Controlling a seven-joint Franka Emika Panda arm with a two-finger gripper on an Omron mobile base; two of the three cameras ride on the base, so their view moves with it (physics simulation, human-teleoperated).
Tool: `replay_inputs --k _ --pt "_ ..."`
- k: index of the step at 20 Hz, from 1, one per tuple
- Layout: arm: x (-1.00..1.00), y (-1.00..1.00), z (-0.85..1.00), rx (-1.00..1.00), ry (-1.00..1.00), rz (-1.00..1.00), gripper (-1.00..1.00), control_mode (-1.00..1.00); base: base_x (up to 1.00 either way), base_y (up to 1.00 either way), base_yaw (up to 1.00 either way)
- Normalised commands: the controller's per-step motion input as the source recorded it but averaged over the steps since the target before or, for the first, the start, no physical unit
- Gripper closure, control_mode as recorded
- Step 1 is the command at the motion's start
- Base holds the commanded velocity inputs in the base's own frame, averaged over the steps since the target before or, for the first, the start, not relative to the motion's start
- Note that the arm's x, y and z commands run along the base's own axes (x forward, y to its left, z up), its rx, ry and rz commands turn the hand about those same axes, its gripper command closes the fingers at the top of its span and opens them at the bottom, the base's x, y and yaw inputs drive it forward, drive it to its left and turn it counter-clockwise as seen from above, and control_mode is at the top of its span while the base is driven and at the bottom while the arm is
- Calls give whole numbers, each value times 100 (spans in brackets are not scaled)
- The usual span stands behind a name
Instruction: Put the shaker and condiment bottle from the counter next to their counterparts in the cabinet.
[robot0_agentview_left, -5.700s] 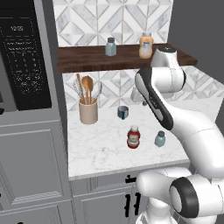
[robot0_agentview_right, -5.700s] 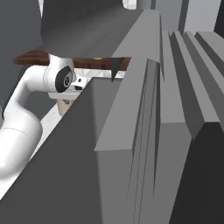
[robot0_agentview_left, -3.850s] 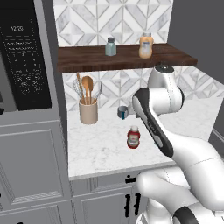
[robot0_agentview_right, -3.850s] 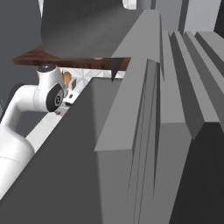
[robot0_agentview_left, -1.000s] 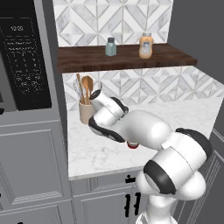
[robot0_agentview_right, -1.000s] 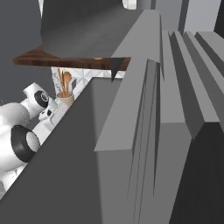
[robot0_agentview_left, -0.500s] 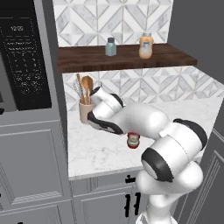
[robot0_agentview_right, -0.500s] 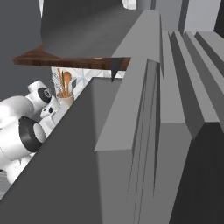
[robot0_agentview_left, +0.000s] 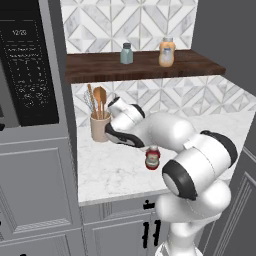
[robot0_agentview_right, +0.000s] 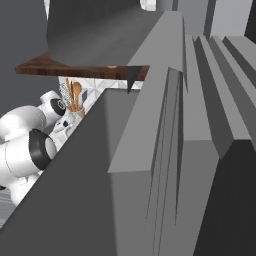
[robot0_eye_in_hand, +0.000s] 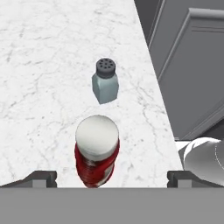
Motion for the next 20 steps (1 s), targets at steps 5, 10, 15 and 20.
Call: replay_inputs --k 5,10,15,20 --pt "0 -21 -20 0 0 4 -100 -100 0 0 0" --pt "0 -10 -17 0 0 2 -100 -100 0 0 0" --pt "0 -11 -16 0 0 0 -100 -100 0 0 0" --pt "0 -16 -20 0 0 0 -100 -100 0 0 0"
